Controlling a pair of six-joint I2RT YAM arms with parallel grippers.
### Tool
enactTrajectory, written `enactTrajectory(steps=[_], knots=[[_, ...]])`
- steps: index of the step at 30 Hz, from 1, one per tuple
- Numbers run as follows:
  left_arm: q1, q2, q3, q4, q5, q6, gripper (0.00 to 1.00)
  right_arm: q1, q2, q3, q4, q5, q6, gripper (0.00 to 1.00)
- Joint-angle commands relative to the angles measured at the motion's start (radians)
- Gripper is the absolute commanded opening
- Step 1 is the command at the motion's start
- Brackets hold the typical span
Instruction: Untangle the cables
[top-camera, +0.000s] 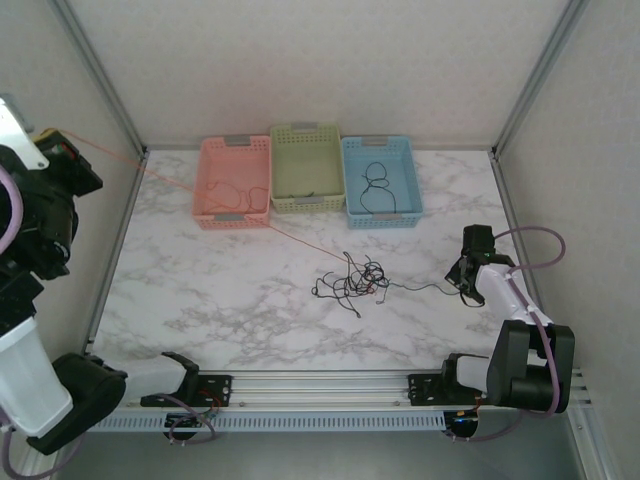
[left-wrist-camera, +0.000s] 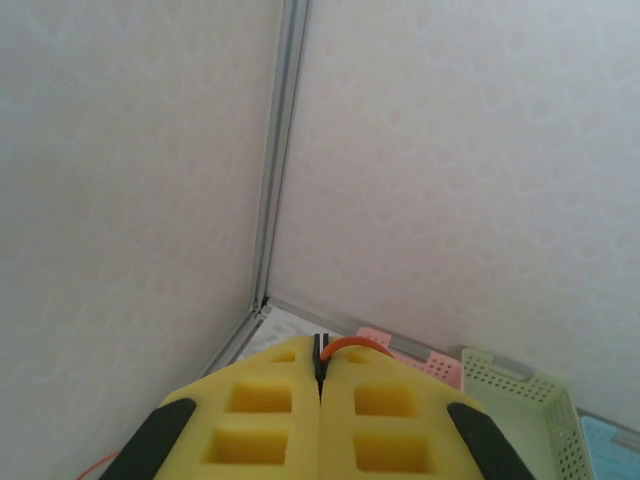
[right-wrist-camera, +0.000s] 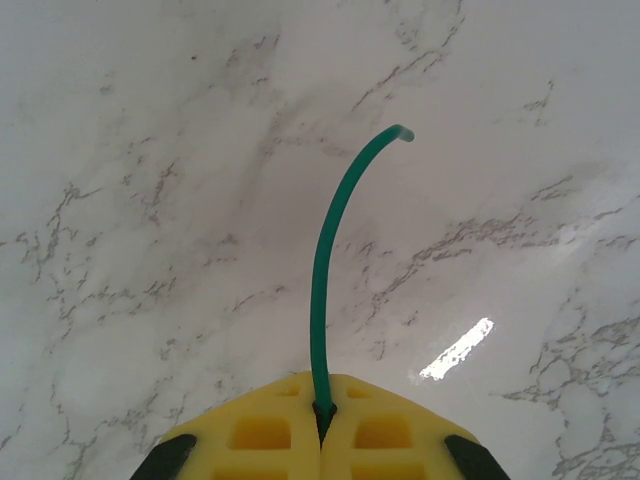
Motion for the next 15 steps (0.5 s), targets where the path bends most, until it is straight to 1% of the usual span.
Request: enactTrajectory(steps=[1,3,4,6,9,11,13,15], knots=[[0.009,0.029,0.037,-0.021,0.030,0.023,0.00,-0.009,0.000,-0.016,0.006,0.050,0.008,0.00],[0.009,0.024,-0.018,-0.028,0.120,-0.010,0.00,-0.010,-0.006,-0.020,0.012,0.039,0.005,0.00],[0.009,0.011,-0.071,-0.017,0.188,-0.028,0.00,-0.009,-0.009,-0.022,0.017,0.028,0.004,0.00],[0.008,-0.023,-0.231,0.016,0.349,-0.066,0.00,-0.009,-0.015,-0.025,0.025,0.009,0.002,0.00],[0.009,-0.096,-0.526,0.092,0.534,-0.129,0.00,-0.009,-0.025,-0.029,0.031,-0.008,-0.001,0.00],[0.009,-0.161,-0.761,0.174,0.624,-0.186,0.00,-0.010,-0.033,-0.033,0.035,-0.017,-0.001,0.00],[0.006,-0.201,-0.944,0.228,0.705,-0.223,0.00,-0.009,-0.034,-0.033,0.038,-0.029,-0.003,0.00],[-0.005,-0.235,-1.106,0.281,0.730,-0.267,0.00,-0.009,-0.032,-0.033,0.041,-0.036,-0.003,0.00]])
